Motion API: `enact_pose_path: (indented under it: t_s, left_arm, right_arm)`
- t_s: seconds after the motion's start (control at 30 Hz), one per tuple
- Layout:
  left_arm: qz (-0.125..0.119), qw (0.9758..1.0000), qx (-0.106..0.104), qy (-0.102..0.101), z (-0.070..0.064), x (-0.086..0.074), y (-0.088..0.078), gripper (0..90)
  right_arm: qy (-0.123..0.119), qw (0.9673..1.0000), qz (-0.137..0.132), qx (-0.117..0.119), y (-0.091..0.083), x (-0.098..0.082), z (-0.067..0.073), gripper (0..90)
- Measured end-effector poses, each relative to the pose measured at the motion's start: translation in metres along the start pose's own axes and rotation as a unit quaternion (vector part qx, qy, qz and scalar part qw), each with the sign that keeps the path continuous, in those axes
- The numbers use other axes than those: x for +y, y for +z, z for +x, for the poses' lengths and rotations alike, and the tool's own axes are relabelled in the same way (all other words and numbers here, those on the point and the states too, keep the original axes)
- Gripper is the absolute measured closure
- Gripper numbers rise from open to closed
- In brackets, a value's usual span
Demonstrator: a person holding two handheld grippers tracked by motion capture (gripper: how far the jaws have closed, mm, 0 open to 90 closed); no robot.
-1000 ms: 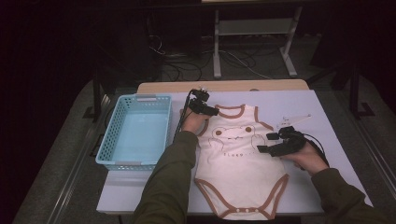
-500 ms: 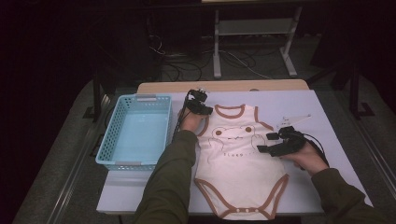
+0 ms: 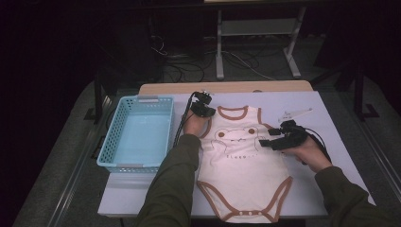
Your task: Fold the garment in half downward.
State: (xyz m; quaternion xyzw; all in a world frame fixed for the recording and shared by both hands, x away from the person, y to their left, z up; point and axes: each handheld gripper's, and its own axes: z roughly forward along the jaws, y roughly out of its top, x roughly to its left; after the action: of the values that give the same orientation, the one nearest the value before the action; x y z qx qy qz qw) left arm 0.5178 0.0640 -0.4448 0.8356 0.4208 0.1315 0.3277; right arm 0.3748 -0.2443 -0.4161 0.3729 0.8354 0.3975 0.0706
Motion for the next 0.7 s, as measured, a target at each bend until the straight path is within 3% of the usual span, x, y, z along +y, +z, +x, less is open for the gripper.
enact_pose_path:
  t_s: [0.23, 0.4, 0.7]
  left_arm:
    - [-0.004, 1.0000, -0.001, -0.004, -0.001, -0.003, -0.002, 84.3]
    - [-0.007, 0.9999, -0.004, -0.010, 0.000, -0.005, -0.002, 84.3]
    - [-0.014, 0.9998, -0.007, -0.016, 0.001, -0.007, -0.002, 84.3]
  right_arm:
    - [0.011, 0.9999, -0.004, -0.010, 0.012, 0.022, -0.018, 32.6]
    - [0.026, 0.9989, -0.013, -0.036, 0.027, 0.035, -0.037, 39.5]
    - [0.045, 0.9962, -0.017, -0.073, 0.050, 0.055, -0.071, 42.6]
